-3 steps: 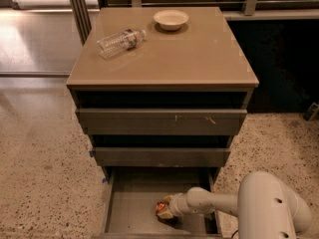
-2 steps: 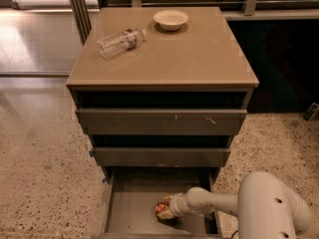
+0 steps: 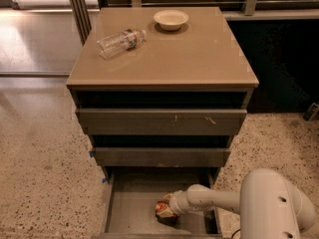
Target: Pick coke can from bottom drawer and place on counter
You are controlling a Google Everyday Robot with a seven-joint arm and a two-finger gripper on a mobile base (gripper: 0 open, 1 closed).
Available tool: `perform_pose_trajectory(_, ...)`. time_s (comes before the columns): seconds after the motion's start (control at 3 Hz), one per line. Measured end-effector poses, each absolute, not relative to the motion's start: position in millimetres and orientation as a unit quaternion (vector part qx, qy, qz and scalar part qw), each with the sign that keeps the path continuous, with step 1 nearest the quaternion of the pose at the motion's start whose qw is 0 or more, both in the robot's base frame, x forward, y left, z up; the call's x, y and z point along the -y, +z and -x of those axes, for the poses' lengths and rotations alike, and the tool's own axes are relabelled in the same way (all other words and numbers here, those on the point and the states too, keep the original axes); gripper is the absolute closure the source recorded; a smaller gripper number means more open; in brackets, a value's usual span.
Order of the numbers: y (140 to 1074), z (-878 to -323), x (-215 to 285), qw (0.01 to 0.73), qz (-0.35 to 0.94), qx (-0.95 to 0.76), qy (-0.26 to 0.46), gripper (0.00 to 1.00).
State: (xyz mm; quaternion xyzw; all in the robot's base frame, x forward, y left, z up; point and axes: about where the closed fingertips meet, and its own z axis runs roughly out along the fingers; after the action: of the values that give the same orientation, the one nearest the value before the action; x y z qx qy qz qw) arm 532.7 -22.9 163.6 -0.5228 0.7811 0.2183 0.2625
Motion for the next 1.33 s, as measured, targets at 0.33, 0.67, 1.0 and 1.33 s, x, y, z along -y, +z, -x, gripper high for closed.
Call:
perform_pose_trajectory(0.33, 221.3, -540.1, 23.6, 0.29, 0.535, -0.759, 0.232, 1.0)
perform_pose_trajectory(0.67, 294.0, -552.5, 34.7, 0.338, 0.538, -0.732, 0.245, 1.0)
perform_pose_trajectory(1.0, 361.6, -563.0, 36.7, 0.372, 0.55, -0.705, 0.25, 1.0)
perform_pose_trajectory(1.33, 366.2, -564.1, 37.7, 0.374, 0.55, -0.704, 0.25, 1.0)
